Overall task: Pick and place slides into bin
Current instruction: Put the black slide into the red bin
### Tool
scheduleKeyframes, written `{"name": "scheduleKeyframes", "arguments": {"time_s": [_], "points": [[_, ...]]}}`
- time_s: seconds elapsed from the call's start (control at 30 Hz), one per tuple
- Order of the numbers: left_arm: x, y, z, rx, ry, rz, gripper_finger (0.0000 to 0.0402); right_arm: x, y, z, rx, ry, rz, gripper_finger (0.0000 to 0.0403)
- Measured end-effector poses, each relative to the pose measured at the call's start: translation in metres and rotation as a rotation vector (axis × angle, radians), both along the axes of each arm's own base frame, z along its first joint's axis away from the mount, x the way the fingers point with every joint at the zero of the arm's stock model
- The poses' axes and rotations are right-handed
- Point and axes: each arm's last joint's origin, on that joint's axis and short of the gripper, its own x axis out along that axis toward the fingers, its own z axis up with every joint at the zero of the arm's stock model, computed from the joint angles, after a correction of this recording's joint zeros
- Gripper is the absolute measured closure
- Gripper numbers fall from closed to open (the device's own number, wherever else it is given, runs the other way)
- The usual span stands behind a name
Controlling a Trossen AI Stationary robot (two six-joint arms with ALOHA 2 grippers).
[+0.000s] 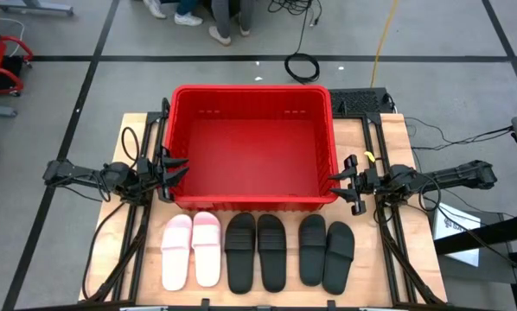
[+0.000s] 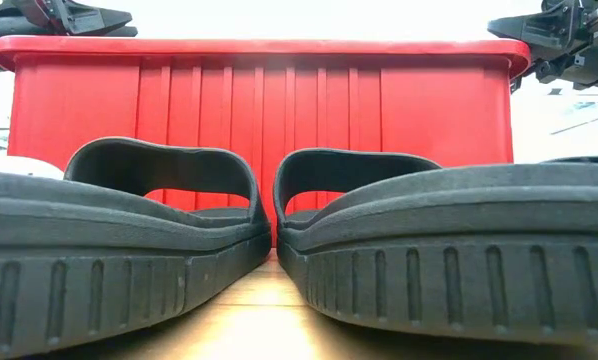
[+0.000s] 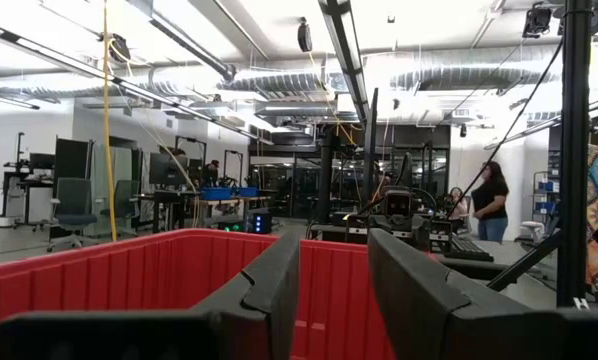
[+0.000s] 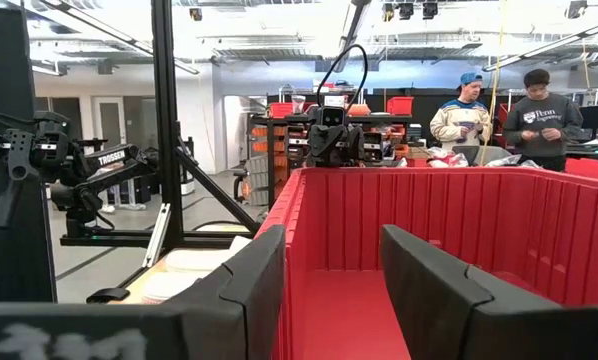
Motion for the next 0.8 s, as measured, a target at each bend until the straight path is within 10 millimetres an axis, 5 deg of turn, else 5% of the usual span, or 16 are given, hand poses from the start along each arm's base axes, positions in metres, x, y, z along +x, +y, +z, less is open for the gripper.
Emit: {"name": "scheduleKeyframes", "arguments": {"time_s": [0.8], "points": [[-0.0004,0.0,0.0012,0.105,0.015,0.043,0.0275,-0.0002,0.0,0.0007,0.067,-0.003,0.016,0.0248]]}}
